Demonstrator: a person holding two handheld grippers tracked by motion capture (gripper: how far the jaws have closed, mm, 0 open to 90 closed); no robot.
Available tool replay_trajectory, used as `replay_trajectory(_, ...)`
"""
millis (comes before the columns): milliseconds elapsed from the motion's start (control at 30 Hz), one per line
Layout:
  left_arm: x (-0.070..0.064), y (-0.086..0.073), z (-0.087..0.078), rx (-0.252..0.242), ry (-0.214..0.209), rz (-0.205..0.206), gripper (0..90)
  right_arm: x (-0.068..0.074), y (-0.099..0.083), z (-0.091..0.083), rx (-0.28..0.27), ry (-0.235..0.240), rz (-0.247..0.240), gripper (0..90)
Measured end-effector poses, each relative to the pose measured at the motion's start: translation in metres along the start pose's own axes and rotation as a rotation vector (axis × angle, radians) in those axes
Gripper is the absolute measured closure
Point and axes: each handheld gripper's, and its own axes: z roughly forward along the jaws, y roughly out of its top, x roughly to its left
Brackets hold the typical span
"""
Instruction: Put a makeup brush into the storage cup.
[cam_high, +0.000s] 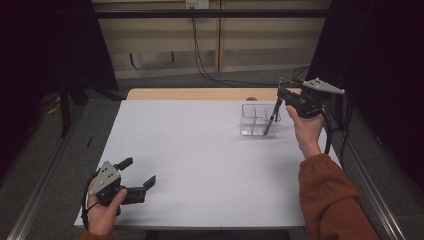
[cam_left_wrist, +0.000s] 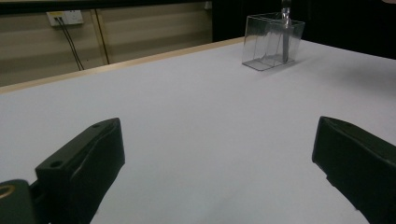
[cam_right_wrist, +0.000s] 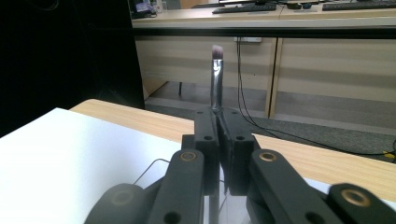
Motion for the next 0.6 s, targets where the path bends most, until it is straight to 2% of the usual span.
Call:
replay_trajectory(300,0.0,0.0,0.0,-0.001,0.001,0.001,2.5,-0.003,0.003,0.01,-0.008,-0.027,-0.016,86.1)
replay_trajectory(600,0.0,0.0,0.0,-0.002,0.004,0.001,2.5,-0.009,0.0,0.018,-0.003,-0.039,0.0,86.1)
